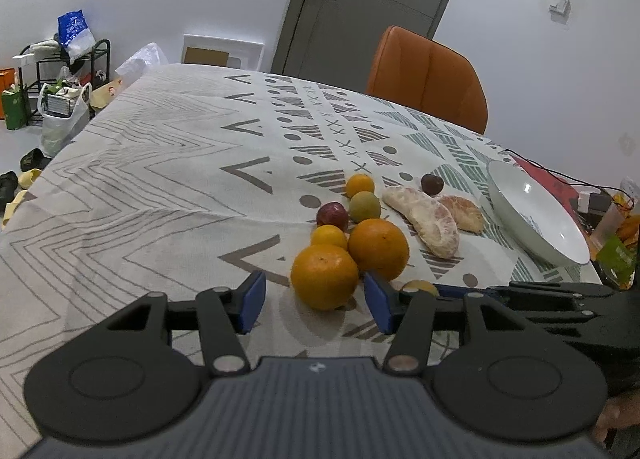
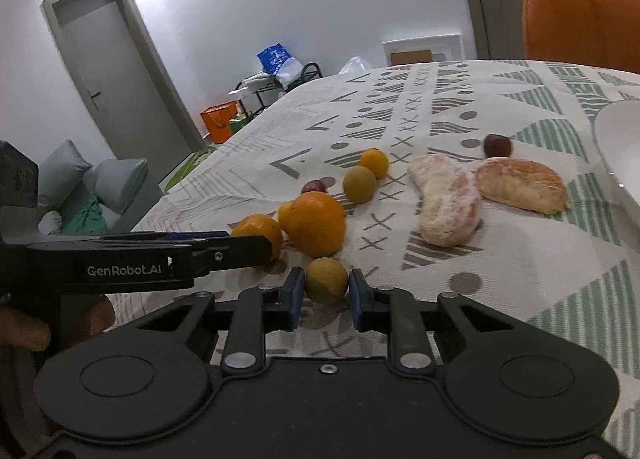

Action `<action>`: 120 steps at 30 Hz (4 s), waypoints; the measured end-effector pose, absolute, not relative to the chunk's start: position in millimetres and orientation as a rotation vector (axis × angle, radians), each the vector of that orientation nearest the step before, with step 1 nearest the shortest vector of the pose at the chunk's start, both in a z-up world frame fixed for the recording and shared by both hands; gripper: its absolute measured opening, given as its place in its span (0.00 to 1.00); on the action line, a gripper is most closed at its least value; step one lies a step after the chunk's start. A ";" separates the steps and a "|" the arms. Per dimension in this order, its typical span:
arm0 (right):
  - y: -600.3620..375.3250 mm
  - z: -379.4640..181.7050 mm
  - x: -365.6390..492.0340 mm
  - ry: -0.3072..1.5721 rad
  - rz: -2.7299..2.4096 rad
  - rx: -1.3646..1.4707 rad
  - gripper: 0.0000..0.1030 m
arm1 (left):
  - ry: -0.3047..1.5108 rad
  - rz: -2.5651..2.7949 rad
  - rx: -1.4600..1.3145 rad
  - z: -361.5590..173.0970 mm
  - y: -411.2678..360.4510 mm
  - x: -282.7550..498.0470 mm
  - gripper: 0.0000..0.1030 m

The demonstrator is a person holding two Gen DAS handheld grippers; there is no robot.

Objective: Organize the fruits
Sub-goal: 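Move right tool onto the small green plum while left tool approaches the orange, then close right tool on the green plum while left tool grasps the orange, lift both, then lower the plum into the white plate and open right tool while left tool drops the orange there, then withdraw both open tools from the plate back to the fruit cluster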

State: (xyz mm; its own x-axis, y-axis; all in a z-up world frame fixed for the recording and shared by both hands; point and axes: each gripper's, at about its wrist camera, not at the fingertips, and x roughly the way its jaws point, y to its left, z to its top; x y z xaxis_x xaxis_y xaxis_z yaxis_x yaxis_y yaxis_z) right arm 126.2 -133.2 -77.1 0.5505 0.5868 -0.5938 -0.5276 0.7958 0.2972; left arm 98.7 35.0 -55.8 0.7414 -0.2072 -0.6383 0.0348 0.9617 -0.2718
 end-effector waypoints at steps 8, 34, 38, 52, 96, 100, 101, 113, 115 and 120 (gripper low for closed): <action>-155.6 -65.9 123.2 0.703 0.616 0.102 0.22 | 0.735 -0.112 -0.276 -58.3 30.1 110.1 0.35; -255.8 -44.8 109.9 0.565 0.398 0.191 0.22 | 0.647 -0.195 -0.171 -22.4 -42.1 119.2 0.35; -269.5 -42.5 108.0 0.547 0.373 0.203 0.22 | 0.644 -0.215 -0.155 -21.0 -56.4 123.1 0.35; -309.7 -43.4 110.7 0.517 0.311 0.246 0.22 | 0.634 -0.280 -0.101 -14.0 -105.9 134.1 0.35; -361.2 -60.2 120.9 0.487 0.249 0.328 0.28 | 0.632 -0.317 0.023 -12.3 -206.7 183.8 0.38; -359.4 -58.0 120.6 0.487 0.254 0.326 0.28 | 0.628 -0.298 0.005 -10.8 -196.7 180.6 0.38; -358.5 -57.9 121.1 0.488 0.257 0.327 0.28 | 0.631 -0.291 -0.001 -10.9 -193.3 179.4 0.38; -320.9 -64.4 120.1 0.499 0.325 0.285 0.43 | 0.613 -0.190 -0.008 -4.2 -148.9 148.6 0.58; -315.7 -62.1 120.0 0.501 0.331 0.273 0.45 | 0.610 -0.172 -0.015 -5.7 -139.6 143.1 0.64; -302.6 -58.8 117.3 0.504 0.345 0.258 0.51 | 0.614 -0.136 -0.026 -7.5 -123.1 135.9 0.71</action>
